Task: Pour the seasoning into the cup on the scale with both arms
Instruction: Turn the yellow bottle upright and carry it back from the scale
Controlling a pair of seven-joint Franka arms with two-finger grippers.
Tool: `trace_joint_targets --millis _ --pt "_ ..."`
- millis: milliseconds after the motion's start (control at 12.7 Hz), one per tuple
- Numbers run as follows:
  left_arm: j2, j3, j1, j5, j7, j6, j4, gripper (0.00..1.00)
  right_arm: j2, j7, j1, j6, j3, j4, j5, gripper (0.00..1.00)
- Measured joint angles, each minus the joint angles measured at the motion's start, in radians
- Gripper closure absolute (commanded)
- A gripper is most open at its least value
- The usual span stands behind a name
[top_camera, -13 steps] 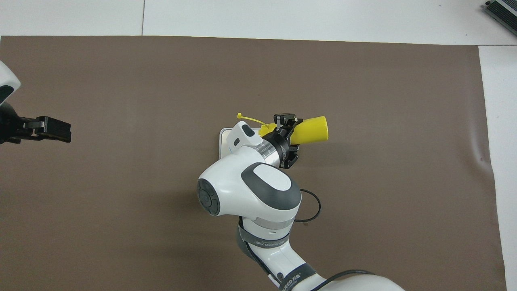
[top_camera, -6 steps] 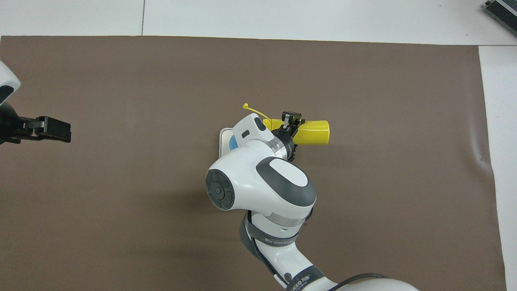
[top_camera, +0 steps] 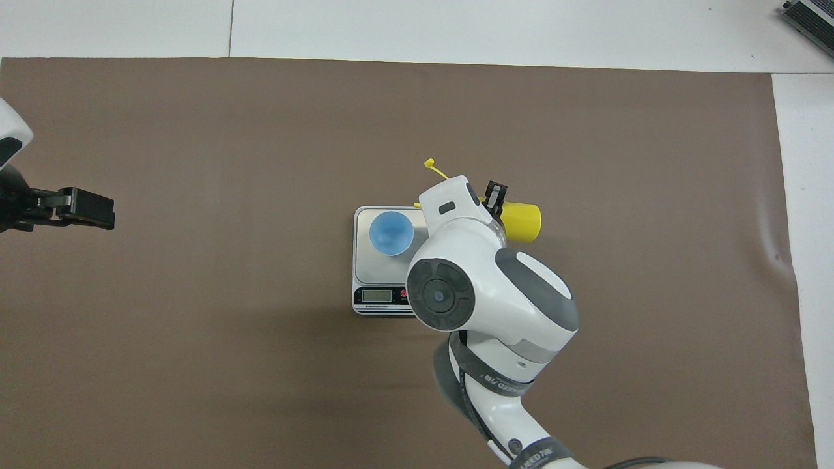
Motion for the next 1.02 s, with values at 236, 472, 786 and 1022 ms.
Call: trace_joint_targets --millis 236,472,786,1022 --pt "0.0 0.0 0.0 0.0 0.0 0.0 0.0 0.0 -0.01 -0.017 -0.072 0.177 0.0 -0.085 0.069 1.0" --pt "0.0 0.0 0.0 0.0 0.0 0.0 0.0 0.0 -0.013 -0.153 -0.132 0.285 -0.001 -0.132 0.215 1.0" --pt "0.0 0.0 0.0 0.0 0.0 0.0 0.0 0.0 -0.027 -0.385 -0.203 0.375 -0.001 -0.183 0.448 1.0" --pt "0.0 0.0 0.0 0.0 0.0 0.0 0.0 0.0 -0.03 -0.634 -0.24 0.386 -0.001 -0.195 0.714 1.0"
